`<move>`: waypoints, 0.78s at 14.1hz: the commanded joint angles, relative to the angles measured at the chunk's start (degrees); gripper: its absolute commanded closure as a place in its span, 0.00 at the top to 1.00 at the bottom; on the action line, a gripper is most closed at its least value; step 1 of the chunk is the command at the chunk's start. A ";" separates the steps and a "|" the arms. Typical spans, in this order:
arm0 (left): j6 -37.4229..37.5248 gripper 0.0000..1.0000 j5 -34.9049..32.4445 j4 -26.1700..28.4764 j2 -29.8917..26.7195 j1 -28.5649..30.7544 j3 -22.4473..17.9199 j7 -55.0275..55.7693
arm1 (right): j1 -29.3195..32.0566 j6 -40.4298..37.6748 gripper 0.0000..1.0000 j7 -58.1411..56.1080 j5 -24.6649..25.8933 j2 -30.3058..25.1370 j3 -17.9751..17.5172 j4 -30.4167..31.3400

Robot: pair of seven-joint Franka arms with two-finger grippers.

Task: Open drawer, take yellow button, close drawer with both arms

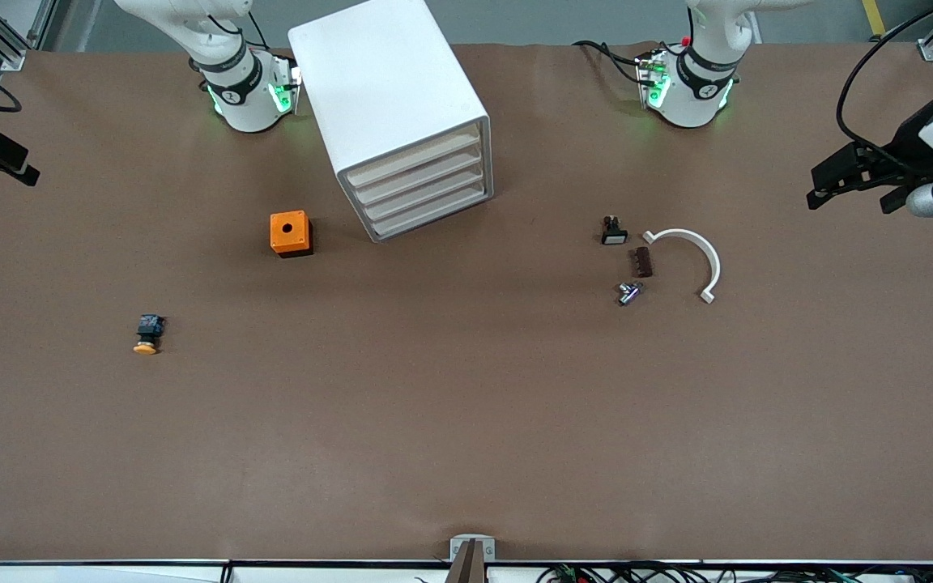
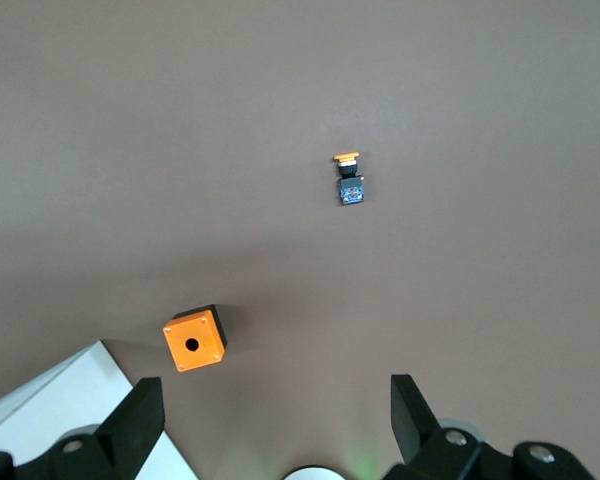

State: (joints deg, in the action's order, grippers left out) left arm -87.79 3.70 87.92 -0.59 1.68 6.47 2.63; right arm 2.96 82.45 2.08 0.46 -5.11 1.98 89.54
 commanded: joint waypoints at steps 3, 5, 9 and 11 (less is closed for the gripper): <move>0.52 1.00 -1.23 -1.43 0.68 0.08 -0.23 0.09 | -0.76 0.69 1.00 -0.59 1.13 -1.66 0.13 1.25; 0.52 1.00 -1.15 -1.43 0.85 0.17 -0.23 0.09 | -0.85 0.60 1.00 0.37 0.86 -1.66 0.04 1.25; 0.43 1.00 -1.06 -1.43 0.86 0.17 -0.32 0.27 | -2.70 0.78 1.00 3.19 0.95 -1.66 0.13 1.25; 0.43 1.00 -1.23 -1.43 0.94 0.08 -0.32 0.18 | -2.70 0.60 1.00 3.11 1.04 -1.66 0.13 1.25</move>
State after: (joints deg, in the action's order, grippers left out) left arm -87.81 3.69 87.86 -0.30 1.90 6.28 2.63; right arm 0.84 82.58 4.20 0.63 -5.45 1.84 89.55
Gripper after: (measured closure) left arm 0.000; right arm 0.000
